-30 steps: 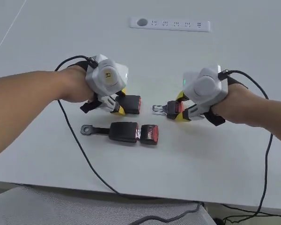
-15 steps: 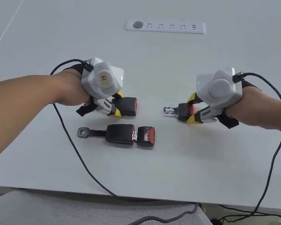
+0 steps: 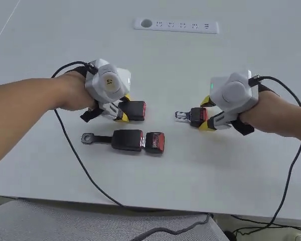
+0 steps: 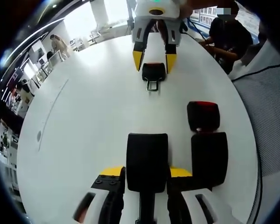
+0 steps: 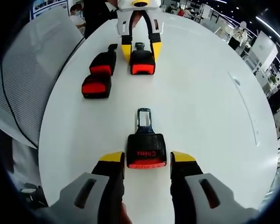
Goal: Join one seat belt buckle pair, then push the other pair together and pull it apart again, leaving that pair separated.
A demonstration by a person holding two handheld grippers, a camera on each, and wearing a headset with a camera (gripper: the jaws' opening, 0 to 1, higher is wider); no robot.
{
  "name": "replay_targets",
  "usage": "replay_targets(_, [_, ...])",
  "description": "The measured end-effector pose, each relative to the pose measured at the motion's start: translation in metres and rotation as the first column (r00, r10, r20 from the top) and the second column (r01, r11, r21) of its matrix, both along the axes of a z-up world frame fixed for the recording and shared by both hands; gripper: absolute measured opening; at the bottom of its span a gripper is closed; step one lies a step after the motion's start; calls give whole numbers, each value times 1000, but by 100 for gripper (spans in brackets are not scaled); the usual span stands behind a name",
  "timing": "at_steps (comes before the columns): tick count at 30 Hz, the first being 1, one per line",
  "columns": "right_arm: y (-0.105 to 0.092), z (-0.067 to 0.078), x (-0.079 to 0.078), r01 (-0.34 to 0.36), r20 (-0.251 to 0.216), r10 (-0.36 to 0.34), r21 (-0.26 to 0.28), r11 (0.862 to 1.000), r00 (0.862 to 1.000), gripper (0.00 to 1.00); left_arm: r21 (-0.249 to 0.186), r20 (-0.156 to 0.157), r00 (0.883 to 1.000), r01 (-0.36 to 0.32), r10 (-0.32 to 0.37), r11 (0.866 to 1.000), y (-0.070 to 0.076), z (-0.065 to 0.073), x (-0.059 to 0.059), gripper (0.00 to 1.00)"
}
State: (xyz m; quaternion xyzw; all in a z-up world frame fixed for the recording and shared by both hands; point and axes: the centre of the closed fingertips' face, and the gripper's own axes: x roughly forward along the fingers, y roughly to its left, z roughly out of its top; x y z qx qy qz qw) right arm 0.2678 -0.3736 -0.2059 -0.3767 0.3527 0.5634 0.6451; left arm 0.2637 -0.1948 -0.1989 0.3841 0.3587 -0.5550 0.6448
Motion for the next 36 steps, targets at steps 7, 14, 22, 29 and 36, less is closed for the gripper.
replay_targets(7, [5, 18, -4, 29, 24, -30, 39, 999, 999, 38, -19, 23, 1000, -20, 21, 1000, 7, 10, -1, 42])
replay_targets(14, [10, 27, -16, 86, 37, -90, 105, 991, 995, 46, -114, 103, 990, -83, 95, 990, 8, 46, -5, 49])
replay_targets(22, [18, 58, -46, 139, 71, -153, 171, 975, 986, 56, -237, 149, 956, -213, 252, 948, 28, 77, -30, 65])
replay_targets(29, [14, 71, -69, 235, 49, -254, 239, 942, 966, 64, -237, 121, 940, -284, 318, 929, 56, 80, -60, 79])
replay_targets(36, [4, 73, -85, 299, 31, -318, 268, 916, 948, 70, -229, 71, 909, -386, 411, 894, 77, 76, -81, 85])
